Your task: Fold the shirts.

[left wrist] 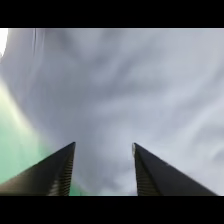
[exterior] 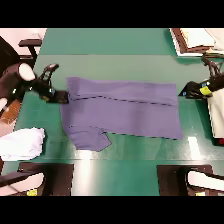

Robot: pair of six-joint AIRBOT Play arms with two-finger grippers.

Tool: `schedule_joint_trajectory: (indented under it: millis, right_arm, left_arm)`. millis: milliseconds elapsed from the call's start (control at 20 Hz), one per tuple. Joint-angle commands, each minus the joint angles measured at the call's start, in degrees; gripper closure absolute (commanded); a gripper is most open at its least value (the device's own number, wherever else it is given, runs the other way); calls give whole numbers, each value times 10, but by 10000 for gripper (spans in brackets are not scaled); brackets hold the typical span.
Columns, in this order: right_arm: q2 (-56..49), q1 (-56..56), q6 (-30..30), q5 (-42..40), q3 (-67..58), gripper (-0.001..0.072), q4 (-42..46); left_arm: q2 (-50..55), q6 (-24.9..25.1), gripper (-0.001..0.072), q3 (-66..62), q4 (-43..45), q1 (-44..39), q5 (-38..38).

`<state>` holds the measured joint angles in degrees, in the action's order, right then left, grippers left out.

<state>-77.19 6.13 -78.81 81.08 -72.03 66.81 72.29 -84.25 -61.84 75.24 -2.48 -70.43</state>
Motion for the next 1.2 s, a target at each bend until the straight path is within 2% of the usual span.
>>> schedule_joint_trajectory:
  millis: [0,200,600,700,900,950,1000,1150]
  right_arm:
    - [104,26,5,-11,101,241,-14]
    - [180,31,5,-37,160,242,-13]
    - [209,29,5,-42,167,261,-14]
    - [209,29,5,-41,167,261,-14]
    - [209,29,5,-38,167,261,-14]
    - [209,30,5,-31,167,261,-13]
    - [209,34,5,-24,167,261,-11]
    - [209,73,5,17,171,260,8]
  left_arm:
    - [-131,-51,285,166,21,0,-3]
    - [-228,-104,285,301,-1,0,25]
    - [-233,-97,286,385,-148,0,147]
    - [-233,-81,287,393,-172,0,155]
    - [-234,-78,289,394,-174,0,162]
    - [-234,-78,453,393,-174,0,161]
    - [-234,-72,688,390,-174,0,160]
    - [-237,-56,684,357,-167,0,114]
